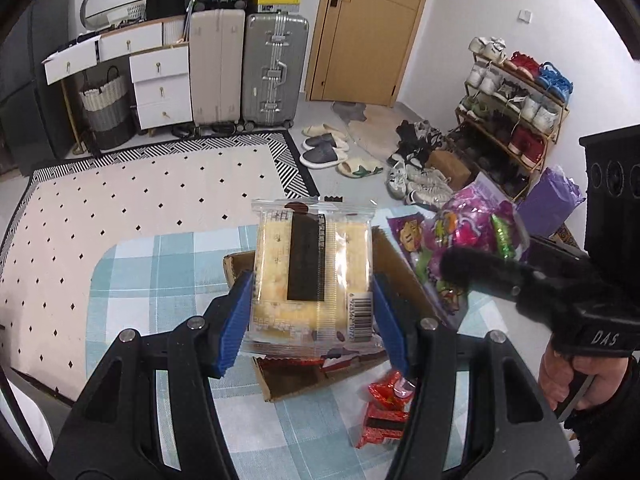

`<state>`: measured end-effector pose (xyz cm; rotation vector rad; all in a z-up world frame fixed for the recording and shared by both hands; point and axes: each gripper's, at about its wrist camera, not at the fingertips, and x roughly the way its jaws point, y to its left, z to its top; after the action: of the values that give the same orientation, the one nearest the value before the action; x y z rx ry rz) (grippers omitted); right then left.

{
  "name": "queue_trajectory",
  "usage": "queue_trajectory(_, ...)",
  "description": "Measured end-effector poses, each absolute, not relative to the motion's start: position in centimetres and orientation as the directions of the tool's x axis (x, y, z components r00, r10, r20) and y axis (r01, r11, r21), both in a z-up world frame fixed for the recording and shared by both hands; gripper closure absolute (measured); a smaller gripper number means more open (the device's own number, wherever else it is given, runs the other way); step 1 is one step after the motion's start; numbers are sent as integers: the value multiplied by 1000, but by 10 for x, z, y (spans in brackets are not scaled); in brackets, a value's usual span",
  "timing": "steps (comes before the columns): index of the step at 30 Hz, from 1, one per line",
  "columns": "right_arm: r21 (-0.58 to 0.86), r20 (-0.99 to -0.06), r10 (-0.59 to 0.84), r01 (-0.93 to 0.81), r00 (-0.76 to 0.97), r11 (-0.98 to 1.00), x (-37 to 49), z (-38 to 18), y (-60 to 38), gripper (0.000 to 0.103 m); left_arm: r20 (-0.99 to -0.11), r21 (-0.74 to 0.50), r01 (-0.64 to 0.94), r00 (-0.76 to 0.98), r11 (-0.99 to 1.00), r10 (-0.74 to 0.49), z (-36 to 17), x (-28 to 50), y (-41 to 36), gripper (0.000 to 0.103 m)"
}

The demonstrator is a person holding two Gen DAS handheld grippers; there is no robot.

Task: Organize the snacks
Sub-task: 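Carry both packs over the SF box and open both grippers to drop them inside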

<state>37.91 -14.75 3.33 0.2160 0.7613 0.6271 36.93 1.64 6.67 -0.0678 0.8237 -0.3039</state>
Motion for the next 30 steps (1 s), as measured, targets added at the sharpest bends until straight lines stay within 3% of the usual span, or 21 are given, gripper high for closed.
queue_trajectory(16, 376, -706, 532, -390, 468, 841, 432, -71, -135, 52, -804, -203, 216, 521, 955, -288, -47, 436, 4, 47)
queue_trajectory(19, 381, -710, 542, -401, 451, 833, 435, -78, -131, 47, -811, -208, 196, 513, 958, -280, -57, 445, 6, 47)
queue_trajectory(22, 342, -717, 512, -400, 473, 850, 435, -79, -131, 39, -824, -213, 178, 495, 961, -275, -64, 450, 5, 40)
queue_trajectory(25, 290, -716, 473, -398, 514, 871, 427, -70, -135, 31, -810, -217, 161, 521, 963, -269, -63, 445, 10, 24)
queue_trajectory(30, 282, -689, 480, -410, 543, 868, 407, -51, -145, 30, -778, -221, 155, 567, 963, -270, -51, 421, 21, 23)
